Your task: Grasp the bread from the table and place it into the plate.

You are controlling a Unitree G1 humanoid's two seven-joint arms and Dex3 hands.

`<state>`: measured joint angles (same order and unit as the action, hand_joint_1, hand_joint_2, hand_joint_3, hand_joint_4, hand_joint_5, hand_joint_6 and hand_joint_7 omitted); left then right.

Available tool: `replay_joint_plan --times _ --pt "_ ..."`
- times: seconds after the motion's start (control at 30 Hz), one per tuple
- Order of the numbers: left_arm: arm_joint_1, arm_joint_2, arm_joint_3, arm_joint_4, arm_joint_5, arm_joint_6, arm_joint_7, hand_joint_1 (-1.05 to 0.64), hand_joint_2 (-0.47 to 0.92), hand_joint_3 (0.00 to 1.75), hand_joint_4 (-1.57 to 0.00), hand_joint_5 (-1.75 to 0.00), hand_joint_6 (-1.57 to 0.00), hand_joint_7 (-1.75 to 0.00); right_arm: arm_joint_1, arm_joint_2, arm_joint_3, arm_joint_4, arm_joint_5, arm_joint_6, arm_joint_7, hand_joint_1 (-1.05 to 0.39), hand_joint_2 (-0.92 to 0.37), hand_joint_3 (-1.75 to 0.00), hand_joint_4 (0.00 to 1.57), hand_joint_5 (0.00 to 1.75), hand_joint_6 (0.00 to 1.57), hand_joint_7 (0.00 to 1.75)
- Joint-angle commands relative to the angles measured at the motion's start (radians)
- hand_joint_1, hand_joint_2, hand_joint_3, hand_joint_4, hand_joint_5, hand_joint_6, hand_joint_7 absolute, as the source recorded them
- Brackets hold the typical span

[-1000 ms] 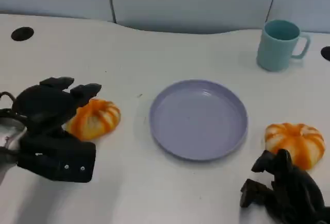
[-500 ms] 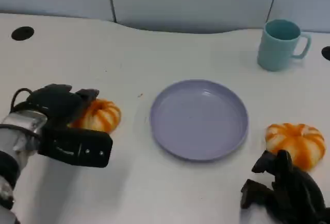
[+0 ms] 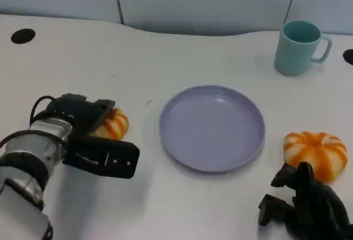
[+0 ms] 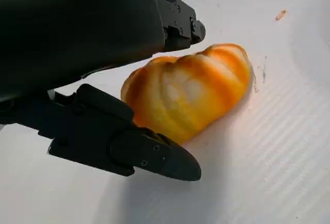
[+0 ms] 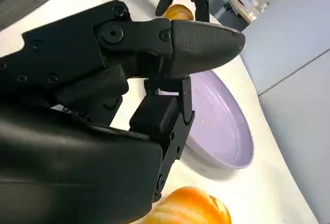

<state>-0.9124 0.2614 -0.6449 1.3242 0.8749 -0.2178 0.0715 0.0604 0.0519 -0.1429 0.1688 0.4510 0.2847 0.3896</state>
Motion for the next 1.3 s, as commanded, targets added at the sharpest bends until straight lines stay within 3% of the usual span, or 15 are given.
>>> replay_joint_plan --times 0.03,0.27,0.5,0.63,0.67,0.73,0.77,0.8,0.83,0.87,0.9,0.97,1.07,1.13,1.3 --pt "-0.024 -0.008 0.005 0.024 -0.022 0.036 -0.051 -0.60 0.88 0.00 -0.22 -0.09 -0.17 -0.05 0.023 -0.017 -0.008 -0.017 0.006 0.015 -0.004 -0.44 -0.92 -0.51 1.16 1.33 1.04 1.20" --pt "-0.014 -0.024 0.006 0.042 -0.045 0.093 -0.094 -0.48 0.87 0.00 -0.55 -0.09 -0.54 -0.04 0.039 -0.019 -0.013 -0.033 0.020 0.021 0.006 -0.45 -0.92 -0.49 1.13 1.37 1.03 1.21" --pt "0.009 -0.023 0.010 0.045 -0.054 0.097 -0.065 -0.41 0.88 0.00 -0.77 -0.17 -0.64 -0.04 0.053 -0.024 -0.013 -0.050 0.022 0.025 0.006 -0.44 -0.92 -0.50 1.15 1.36 1.02 1.23" --pt "0.011 -0.023 0.009 0.046 -0.056 0.096 -0.060 -0.39 0.88 0.00 -0.79 -0.20 -0.66 -0.03 0.055 -0.025 -0.012 -0.052 0.022 0.025 0.006 -0.44 -0.92 -0.50 1.15 1.35 1.02 1.24" --pt "0.026 -0.021 0.017 0.043 -0.065 0.081 -0.005 -0.39 0.89 0.00 -0.84 -0.24 -0.73 -0.05 0.059 -0.025 -0.011 -0.058 0.018 0.024 0.000 -0.44 -0.92 -0.50 1.15 1.35 1.01 1.24" --pt "0.052 -0.019 0.024 0.040 -0.073 0.057 0.093 -0.39 0.91 0.00 -0.93 -0.44 -1.00 -0.06 0.064 -0.026 -0.011 -0.063 0.016 0.023 -0.005 -0.45 -0.92 -0.49 1.15 1.35 1.01 1.25" --pt "0.063 -0.018 0.020 0.040 -0.069 0.051 0.139 -0.38 0.91 0.01 -0.83 -0.95 -1.09 -0.05 0.064 -0.025 -0.014 -0.060 0.020 0.020 0.000 -0.45 -0.92 -0.49 1.15 1.35 1.00 1.25" --pt "0.071 -0.019 0.013 0.041 -0.063 0.050 0.179 -0.38 0.91 0.04 -0.74 -1.25 -1.13 -0.05 0.064 -0.024 -0.016 -0.058 0.022 0.020 -0.001 -0.44 -0.92 -0.49 1.15 1.35 1.00 1.24" --pt "0.075 -0.019 0.009 0.043 -0.059 0.050 0.207 -0.37 0.92 0.10 -0.69 -1.47 -1.08 -0.28 0.064 -0.024 -0.017 -0.058 0.024 0.021 -0.002 -0.44 -0.92 -0.48 1.16 1.34 1.01 1.23" --pt "0.077 -0.019 0.006 0.044 -0.057 0.050 0.221 -0.37 0.92 0.14 -0.65 -1.61 -0.89 -0.74 0.064 -0.023 -0.018 -0.058 0.024 0.022 -0.003 -0.44 -0.92 -0.48 1.16 1.33 1.02 1.22" --pt "0.078 -0.020 0.004 0.046 -0.057 0.049 0.229 -0.36 0.92 0.15 -0.64 -1.66 -0.81 -0.91 0.064 -0.023 -0.018 -0.059 0.023 0.022 -0.004 -0.44 -0.92 -0.48 1.16 1.33 1.02 1.22" --pt "0.078 -0.020 0.001 0.048 -0.058 0.048 0.234 -0.36 0.92 0.16 -0.63 -1.70 -0.75 -1.06 0.064 -0.023 -0.018 -0.059 0.023 0.023 -0.004 -0.44 -0.92 -0.48 1.16 1.32 1.02 1.21" --pt "0.093 -0.022 0.017 0.045 -0.075 0.029 0.285 -0.36 0.92 0.17 -0.63 -1.70 -0.73 -1.10 0.063 -0.023 -0.016 -0.056 0.018 0.014 -0.002 -0.44 -0.92 -0.48 1.17 1.32 1.02 1.21" --pt "0.112 -0.025 0.044 0.040 -0.102 0.000 0.347 -0.29 0.92 0.38 -0.67 -1.74 -0.61 -1.41 0.061 -0.024 -0.014 -0.054 0.013 0.007 -0.002 -0.44 -0.92 -0.51 1.18 1.31 1.03 1.22" --pt "0.117 -0.019 0.064 0.035 -0.112 -0.045 0.470 -0.23 0.92 0.47 -0.68 -1.75 -0.49 -1.72 0.057 -0.027 -0.013 -0.049 0.008 0.006 -0.003 -0.44 -0.92 -0.52 1.19 1.30 1.03 1.22"
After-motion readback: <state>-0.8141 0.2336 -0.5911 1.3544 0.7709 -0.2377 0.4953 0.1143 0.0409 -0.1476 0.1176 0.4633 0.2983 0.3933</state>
